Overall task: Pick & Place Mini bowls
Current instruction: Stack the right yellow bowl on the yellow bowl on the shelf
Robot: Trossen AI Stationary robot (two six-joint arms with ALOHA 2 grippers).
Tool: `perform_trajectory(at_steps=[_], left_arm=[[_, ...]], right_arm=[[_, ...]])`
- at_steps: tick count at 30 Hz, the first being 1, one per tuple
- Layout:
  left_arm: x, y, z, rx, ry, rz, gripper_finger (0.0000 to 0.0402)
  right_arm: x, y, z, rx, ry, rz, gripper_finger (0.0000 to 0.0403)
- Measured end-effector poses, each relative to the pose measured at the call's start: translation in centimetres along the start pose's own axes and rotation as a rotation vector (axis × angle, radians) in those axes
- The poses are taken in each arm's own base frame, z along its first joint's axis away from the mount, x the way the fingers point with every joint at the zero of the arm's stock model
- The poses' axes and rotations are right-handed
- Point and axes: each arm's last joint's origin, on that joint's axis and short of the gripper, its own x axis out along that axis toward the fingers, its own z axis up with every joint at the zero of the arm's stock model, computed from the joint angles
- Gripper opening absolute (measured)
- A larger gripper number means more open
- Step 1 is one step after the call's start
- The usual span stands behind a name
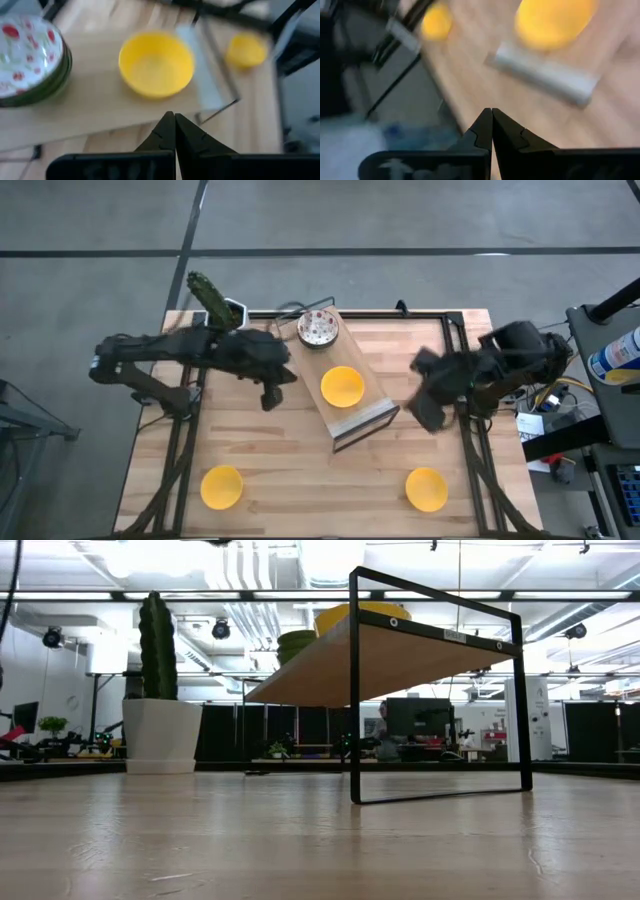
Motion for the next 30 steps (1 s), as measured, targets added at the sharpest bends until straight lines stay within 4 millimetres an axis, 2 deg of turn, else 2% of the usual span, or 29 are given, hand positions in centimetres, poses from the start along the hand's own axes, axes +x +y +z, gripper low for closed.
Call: perform_trajectory(at_steps=[3, 6, 9, 13, 17, 20, 24, 30], left_arm=[[-2.8, -0.1, 0.4, -0.035, -0.124, -0.066, 0.0], [-5.3, -0.2, 0.7, -0.054, -0.239, -0.144, 0.0], [-7.2, -0.3, 1.0, -0.099, -0.34, -0.201, 0.0], [-9.0, -0.3, 1.2, -0.123, -0.417, -0.276, 0.0005], [-9.6, -0.5, 1.3, -0.142, -0.437, -0.342, 0.0028], [-9.5, -0.7, 1.6, -0.151, -0.442, -0.401, 0.0045], [-10.0, -1.2, 2.0, -0.137, -0.481, -0.492, 0.005], [-10.5, -1.2, 2.3, -0.135, -0.525, -0.518, 0.0051]], right_arm=[[1.4, 0.2, -1.3, 0.063, 0.119, -0.031, 0.0009], [3.5, 0.0, -2.1, 0.137, 0.166, -0.114, 0.0019], [5.9, -0.5, -3.4, 0.171, 0.308, -0.181, 0.0049], [8.9, -1.3, -5.6, 0.166, 0.461, -0.279, 0.011], [11.3, -2.4, -7.7, 0.123, 0.515, -0.396, 0.0165], [12.9, -3.2, -9.2, 0.097, 0.541, -0.45, 0.0186], [15.4, -4.3, -11.5, 0.066, 0.567, -0.493, 0.0193], [18.2, -6.4, -14.3, 0.06, 0.596, -0.547, 0.0194]])
